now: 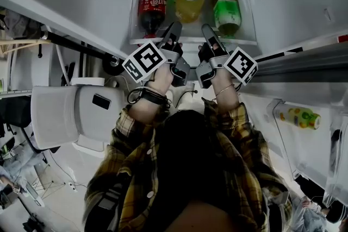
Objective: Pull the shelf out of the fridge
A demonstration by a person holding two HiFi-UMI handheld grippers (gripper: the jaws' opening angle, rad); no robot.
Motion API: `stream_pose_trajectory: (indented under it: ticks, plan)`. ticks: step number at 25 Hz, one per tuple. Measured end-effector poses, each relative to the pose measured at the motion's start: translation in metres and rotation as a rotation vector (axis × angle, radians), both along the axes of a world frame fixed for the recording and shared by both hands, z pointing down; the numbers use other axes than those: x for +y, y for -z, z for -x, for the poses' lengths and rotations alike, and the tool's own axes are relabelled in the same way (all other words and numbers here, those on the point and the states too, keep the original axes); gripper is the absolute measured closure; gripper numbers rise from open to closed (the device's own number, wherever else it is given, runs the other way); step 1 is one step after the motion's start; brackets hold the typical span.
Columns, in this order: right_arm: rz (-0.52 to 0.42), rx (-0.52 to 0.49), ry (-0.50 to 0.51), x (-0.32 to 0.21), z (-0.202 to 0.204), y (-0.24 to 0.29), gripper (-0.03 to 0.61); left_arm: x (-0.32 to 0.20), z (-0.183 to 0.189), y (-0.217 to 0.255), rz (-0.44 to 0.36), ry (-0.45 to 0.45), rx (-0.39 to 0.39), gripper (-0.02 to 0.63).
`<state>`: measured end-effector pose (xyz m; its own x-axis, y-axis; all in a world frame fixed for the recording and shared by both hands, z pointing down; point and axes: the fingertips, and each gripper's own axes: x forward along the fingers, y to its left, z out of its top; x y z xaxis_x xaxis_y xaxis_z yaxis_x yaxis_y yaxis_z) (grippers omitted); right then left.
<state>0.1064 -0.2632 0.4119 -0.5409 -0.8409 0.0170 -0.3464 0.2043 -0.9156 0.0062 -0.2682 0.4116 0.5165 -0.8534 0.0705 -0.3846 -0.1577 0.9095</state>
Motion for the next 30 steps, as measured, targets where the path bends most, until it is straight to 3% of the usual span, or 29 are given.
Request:
stream_pose_trajectory:
  ticks: [30]
  plan:
    - [-0.031,-0.025,0.035,0.079,-0.002,0.015,0.514,0.081,-0.006,0.013,-0.031,-0.054,0.017,0.557]
